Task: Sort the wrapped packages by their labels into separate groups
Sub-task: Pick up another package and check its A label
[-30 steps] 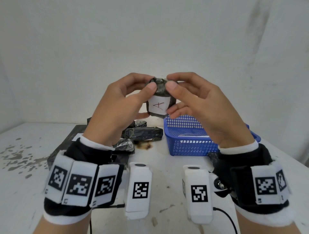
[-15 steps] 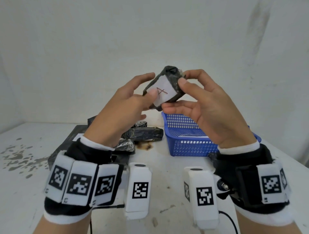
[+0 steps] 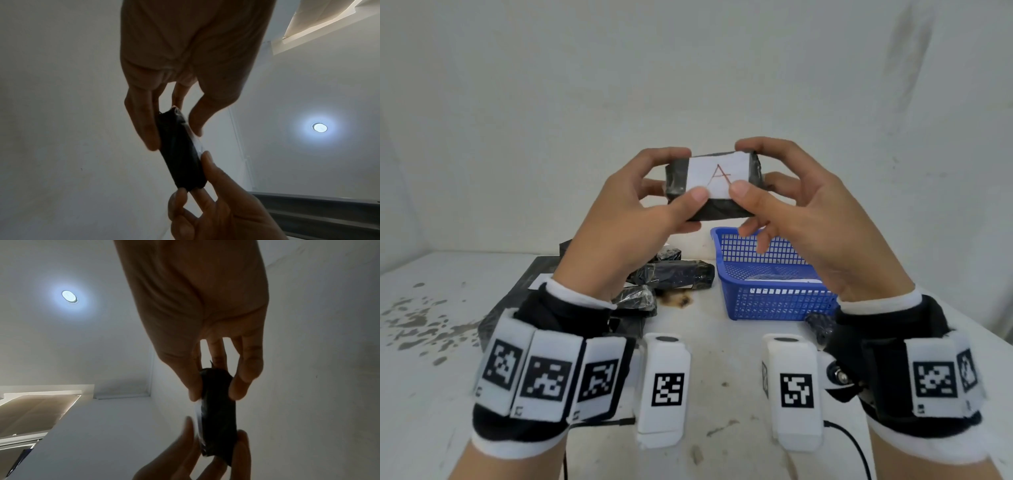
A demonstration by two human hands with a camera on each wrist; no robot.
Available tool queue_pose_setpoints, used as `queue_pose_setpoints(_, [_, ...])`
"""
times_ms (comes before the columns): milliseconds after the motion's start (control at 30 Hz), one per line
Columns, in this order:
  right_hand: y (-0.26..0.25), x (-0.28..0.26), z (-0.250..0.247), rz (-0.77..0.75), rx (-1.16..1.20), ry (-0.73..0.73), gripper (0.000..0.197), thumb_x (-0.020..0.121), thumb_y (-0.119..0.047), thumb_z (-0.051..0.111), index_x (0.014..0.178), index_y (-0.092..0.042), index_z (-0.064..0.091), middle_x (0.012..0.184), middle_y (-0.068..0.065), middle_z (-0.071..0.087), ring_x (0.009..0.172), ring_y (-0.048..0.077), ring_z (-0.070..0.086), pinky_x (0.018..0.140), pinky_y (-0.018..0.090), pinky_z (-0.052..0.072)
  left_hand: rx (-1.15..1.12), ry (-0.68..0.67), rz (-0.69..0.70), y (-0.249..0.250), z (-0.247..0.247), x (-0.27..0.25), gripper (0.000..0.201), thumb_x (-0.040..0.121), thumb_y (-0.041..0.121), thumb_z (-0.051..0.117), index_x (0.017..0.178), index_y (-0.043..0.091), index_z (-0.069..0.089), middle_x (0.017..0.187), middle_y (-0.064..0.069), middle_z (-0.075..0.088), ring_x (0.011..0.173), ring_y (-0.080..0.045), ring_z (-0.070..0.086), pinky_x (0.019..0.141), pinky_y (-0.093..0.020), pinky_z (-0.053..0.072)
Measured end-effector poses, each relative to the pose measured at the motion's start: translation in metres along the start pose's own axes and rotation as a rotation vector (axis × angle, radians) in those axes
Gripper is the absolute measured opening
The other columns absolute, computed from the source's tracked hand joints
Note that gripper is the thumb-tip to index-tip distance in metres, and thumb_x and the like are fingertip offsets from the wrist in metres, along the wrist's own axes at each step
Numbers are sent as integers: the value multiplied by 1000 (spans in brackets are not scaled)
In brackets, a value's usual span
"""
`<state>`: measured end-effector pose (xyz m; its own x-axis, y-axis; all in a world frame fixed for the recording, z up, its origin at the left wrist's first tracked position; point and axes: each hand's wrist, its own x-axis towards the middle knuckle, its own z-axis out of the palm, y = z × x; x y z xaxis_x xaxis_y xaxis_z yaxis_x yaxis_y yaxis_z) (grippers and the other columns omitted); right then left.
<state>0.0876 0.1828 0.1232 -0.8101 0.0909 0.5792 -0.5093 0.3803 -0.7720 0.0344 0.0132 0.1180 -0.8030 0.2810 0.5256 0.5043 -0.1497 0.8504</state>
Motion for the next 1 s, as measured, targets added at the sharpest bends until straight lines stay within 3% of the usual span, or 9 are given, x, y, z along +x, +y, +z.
queue_pose_setpoints(67, [0, 0, -1, 0, -13, -15, 35, 92, -24, 71, 124, -34, 60, 100, 3, 74, 64, 19, 70, 55, 28, 52, 8, 16, 7, 0, -1, 0, 33, 89, 19, 67, 121, 22, 62, 110, -13, 65, 79, -24, 74, 77, -37, 61])
queue_pose_setpoints(200, [2, 1, -1, -2, 11, -2, 22, 92, -26, 70, 112, -32, 63, 80, -3, 71, 63, 16, 66, 56, 30, 51, 0, 21, 28, 1, -3, 1, 28, 90, 16, 66, 117, 22, 64, 107, -6, 65, 81, -24, 72, 74, -34, 60])
queue_pose_setpoints(333, [3, 1, -2, -11, 36, -20, 26, 91, -22, 70, 115, -31, 64, 90, 2, 73, 67, 18, 67, 61, 30, 55, -34, 40, 38, 0, -2, 1, 24, 91, 16, 64, 115, 20, 65, 99, -2, 63, 82, -19, 70, 74, -30, 60])
queue_pose_setpoints(500, [5, 2, -2, -22, 50, -28, 21, 91, -18, 70, 110, -27, 68, 99, 2, 73, 75, 18, 66, 74, 29, 57, -64, 27, -3, 0, -4, 3, 24, 91, 21, 63, 116, 20, 64, 103, -3, 64, 77, -29, 73, 71, -34, 61])
queue_pose_setpoints(600, [5, 3, -1, -17, 86, -17, 10, 93, -23, 69, 102, -26, 70, 97, 8, 72, 79, 18, 62, 76, 30, 56, -83, 24, -8, 1, -4, 3, 18, 91, 19, 63, 109, 18, 66, 102, -4, 63, 77, -26, 72, 71, -32, 61])
queue_pose_setpoints(700, [7, 4, 0, -18, 96, -27, 13, 93, -21, 70, 105, -27, 69, 100, 3, 74, 79, 19, 61, 78, 31, 55, -97, 36, -18, 0, -2, 3, 8, 91, 19, 64, 98, 15, 67, 100, -8, 63, 81, -22, 67, 72, -32, 61])
queue_pose_setpoints(833, [9, 5, 1, -28, 113, -32, 19, 94, -20, 67, 111, -29, 67, 104, 8, 74, 85, 25, 64, 81, 38, 56, -92, 37, -21, -1, -3, 4, 10, 91, 13, 63, 99, 14, 68, 97, -8, 62, 74, -16, 64, 72, -33, 61])
queue_pose_setpoints(933, [8, 4, 3, -19, 120, -34, 20, 89, -26, 67, 108, -32, 72, 99, 5, 74, 94, 33, 69, 88, 49, 58, -66, 34, -9, -1, -3, 3, 9, 92, 12, 62, 96, 15, 70, 92, -7, 63, 74, -16, 64, 73, -33, 61])
queue_pose_setpoints(1000, [7, 4, 4, -23, 118, -44, 16, 93, -21, 65, 104, -29, 75, 104, 11, 73, 101, 37, 68, 89, 55, 58, -54, 39, 4, -1, -3, 3, 8, 92, 15, 63, 95, 17, 70, 92, -7, 63, 76, -17, 64, 72, -33, 61])
